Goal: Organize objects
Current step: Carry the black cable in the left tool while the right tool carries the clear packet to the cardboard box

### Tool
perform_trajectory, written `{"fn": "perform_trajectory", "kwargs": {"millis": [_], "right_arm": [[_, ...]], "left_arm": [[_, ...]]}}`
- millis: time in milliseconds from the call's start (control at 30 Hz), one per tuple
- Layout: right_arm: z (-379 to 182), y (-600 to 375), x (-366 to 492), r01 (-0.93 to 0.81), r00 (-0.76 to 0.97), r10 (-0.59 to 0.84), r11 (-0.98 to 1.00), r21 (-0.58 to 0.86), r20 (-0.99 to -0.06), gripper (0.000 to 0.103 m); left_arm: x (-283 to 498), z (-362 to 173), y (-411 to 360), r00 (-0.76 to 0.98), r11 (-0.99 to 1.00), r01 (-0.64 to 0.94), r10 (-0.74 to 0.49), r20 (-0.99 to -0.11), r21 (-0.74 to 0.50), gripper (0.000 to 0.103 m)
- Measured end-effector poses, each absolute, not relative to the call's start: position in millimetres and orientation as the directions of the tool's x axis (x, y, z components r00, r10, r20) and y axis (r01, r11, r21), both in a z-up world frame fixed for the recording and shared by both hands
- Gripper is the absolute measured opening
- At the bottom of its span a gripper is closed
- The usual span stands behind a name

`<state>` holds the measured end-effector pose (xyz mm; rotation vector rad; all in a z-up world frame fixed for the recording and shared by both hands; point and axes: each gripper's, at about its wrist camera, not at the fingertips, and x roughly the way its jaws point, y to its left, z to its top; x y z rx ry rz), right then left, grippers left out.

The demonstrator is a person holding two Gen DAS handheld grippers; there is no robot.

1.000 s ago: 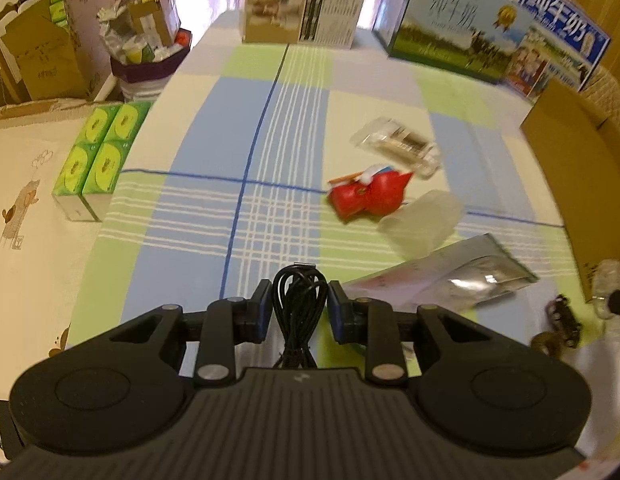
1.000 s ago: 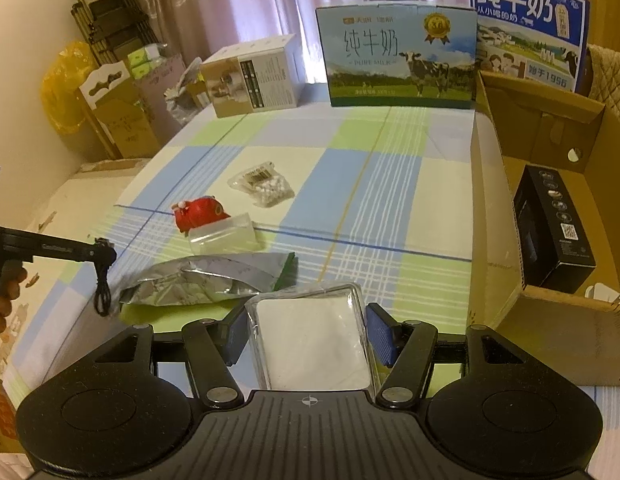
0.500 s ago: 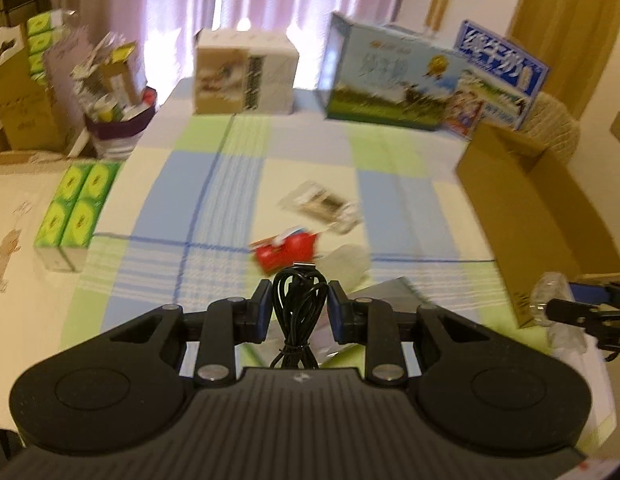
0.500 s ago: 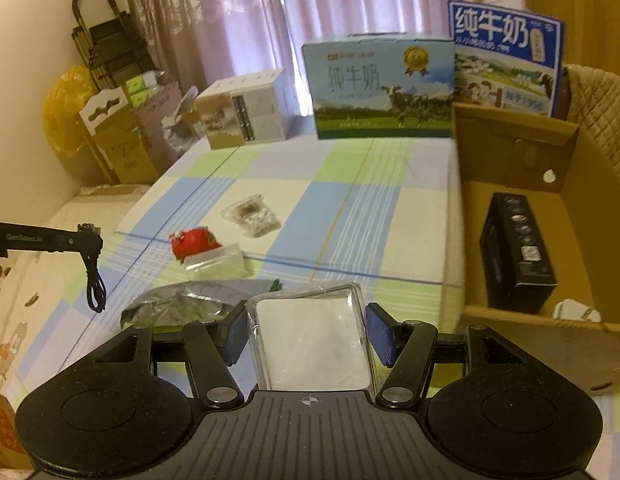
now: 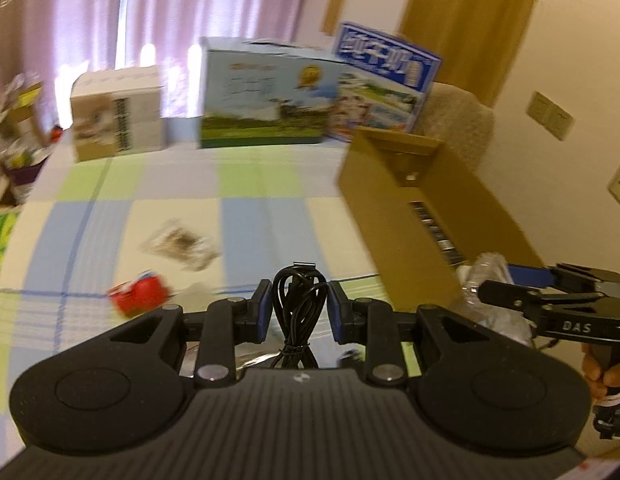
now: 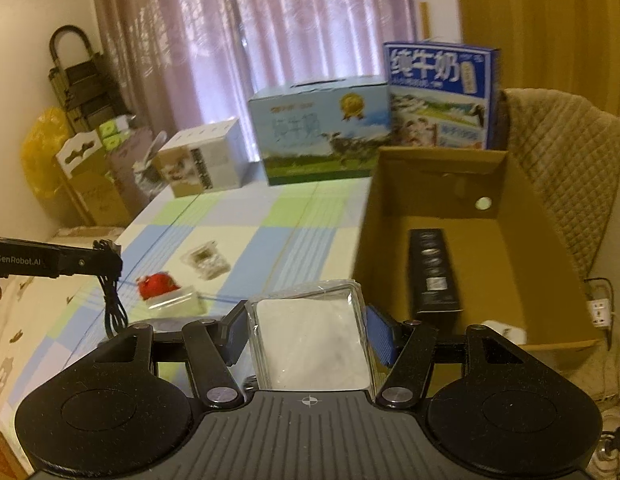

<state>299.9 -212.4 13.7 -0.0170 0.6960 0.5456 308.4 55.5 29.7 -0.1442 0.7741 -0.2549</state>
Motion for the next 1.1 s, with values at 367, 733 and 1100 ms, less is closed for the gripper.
{"fn": "perform_trajectory", "kwargs": {"millis": [367, 733, 1100], "right_arm": [[34, -267, 313, -0.438, 0.688, 0.433, 0.888, 0.143, -0.582, 0.058], [41, -309, 345, -0.442, 0.697, 0.438, 0.886, 0.140, -0.567, 0.058], [30, -338, 383, -0.454, 0.677, 0.442, 0.880, 0.138, -0.589, 0.058]], "left_arm": [[337, 51, -36, 0.671, 0.918, 0.324, -0.392, -0.629, -0.227, 0.024], [371, 57, -106, 0.665, 0.908, 0.360, -0.410, -0.624, -0.213, 0.024], [403, 45, -152, 0.664, 0.925, 0.325, -0.372, -0.649, -0.197, 0.024]]}}
